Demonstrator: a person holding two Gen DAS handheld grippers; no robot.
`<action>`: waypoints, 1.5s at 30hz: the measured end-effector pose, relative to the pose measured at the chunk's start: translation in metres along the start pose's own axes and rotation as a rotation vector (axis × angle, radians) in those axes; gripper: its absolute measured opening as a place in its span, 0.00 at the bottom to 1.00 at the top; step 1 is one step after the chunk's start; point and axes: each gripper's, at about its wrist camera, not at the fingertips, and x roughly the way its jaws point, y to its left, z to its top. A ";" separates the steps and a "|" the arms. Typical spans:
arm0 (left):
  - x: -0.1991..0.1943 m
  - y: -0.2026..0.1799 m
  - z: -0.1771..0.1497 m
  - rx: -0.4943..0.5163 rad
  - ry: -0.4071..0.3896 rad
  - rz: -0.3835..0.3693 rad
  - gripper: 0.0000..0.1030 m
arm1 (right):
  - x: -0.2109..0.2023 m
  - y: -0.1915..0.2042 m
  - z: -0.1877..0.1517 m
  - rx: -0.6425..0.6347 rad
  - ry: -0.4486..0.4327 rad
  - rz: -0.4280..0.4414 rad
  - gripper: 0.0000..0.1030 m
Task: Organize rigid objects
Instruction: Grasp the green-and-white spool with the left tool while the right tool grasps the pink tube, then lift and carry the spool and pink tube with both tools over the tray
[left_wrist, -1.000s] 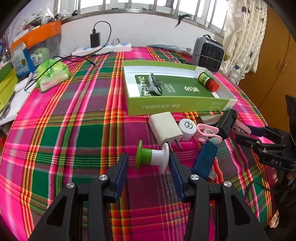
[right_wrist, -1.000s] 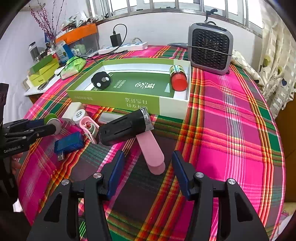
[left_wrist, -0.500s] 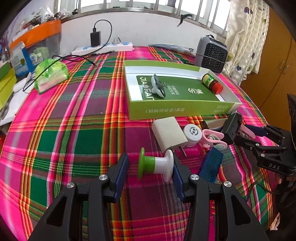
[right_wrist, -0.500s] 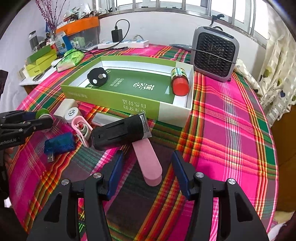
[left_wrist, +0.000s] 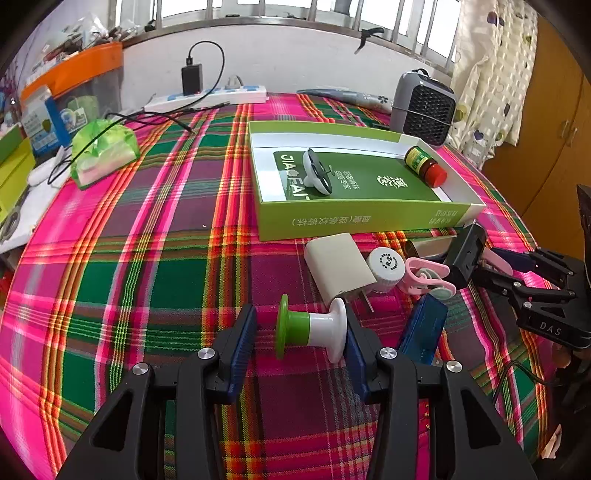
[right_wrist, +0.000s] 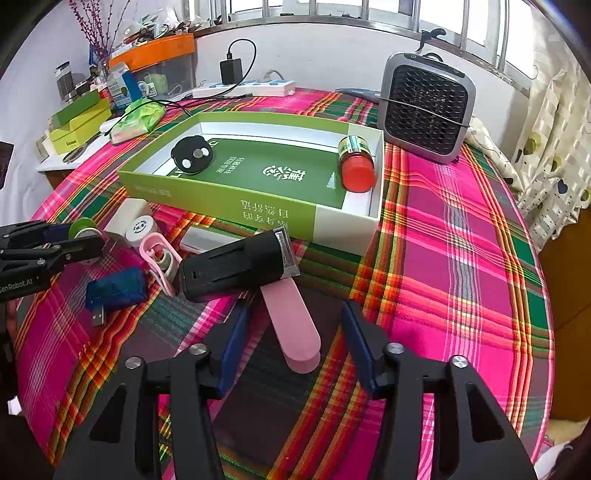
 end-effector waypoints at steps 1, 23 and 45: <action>0.000 0.000 0.000 0.000 0.000 0.000 0.42 | 0.000 0.000 0.000 0.000 -0.001 0.000 0.45; -0.002 0.000 -0.001 -0.006 -0.001 -0.006 0.31 | -0.004 0.002 -0.002 0.003 -0.006 -0.012 0.18; -0.030 -0.008 0.022 0.022 -0.071 -0.017 0.31 | -0.033 -0.009 0.012 0.041 -0.059 -0.052 0.19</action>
